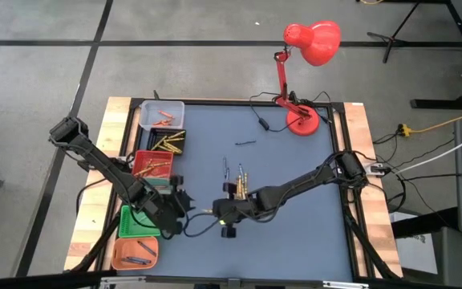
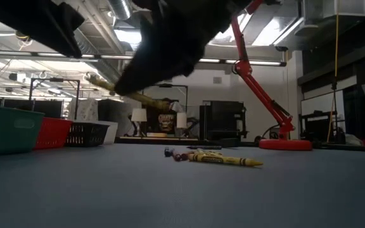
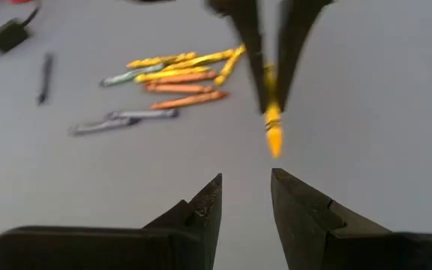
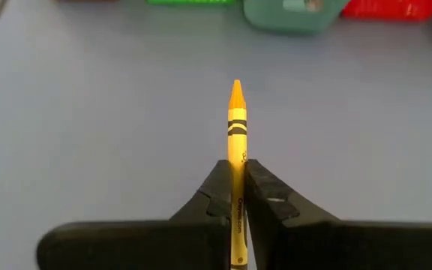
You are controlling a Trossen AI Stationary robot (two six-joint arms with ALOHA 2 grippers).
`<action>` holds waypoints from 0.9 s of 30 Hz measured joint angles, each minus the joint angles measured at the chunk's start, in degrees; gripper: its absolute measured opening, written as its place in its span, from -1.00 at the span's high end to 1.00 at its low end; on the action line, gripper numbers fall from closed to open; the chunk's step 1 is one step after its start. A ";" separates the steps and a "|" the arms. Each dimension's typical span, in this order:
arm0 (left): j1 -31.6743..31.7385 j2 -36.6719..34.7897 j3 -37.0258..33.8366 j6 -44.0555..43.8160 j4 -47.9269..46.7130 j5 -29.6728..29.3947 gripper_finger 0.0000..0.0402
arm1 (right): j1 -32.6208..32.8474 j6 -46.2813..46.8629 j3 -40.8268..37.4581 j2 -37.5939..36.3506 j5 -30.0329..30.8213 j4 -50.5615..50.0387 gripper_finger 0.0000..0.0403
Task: Sort crayons
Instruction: Put the yellow crayon into the orange bin
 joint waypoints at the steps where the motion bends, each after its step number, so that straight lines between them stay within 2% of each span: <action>1: 0.00 0.00 0.00 0.99 0.87 0.69 0.50 | 0.00 -0.68 0.00 0.00 -0.01 1.01 0.93; 7: 0.00 0.00 0.00 2.82 4.50 1.90 0.50 | 0.00 -2.38 0.02 -0.02 -0.06 4.16 0.92; 18: -0.02 -0.04 0.00 2.82 4.72 1.95 0.50 | -0.45 -5.20 0.02 -0.11 0.03 11.88 0.90; 27: 0.00 -0.04 0.00 2.82 4.59 2.58 0.50 | -1.20 -5.15 0.04 -0.22 0.91 12.72 0.90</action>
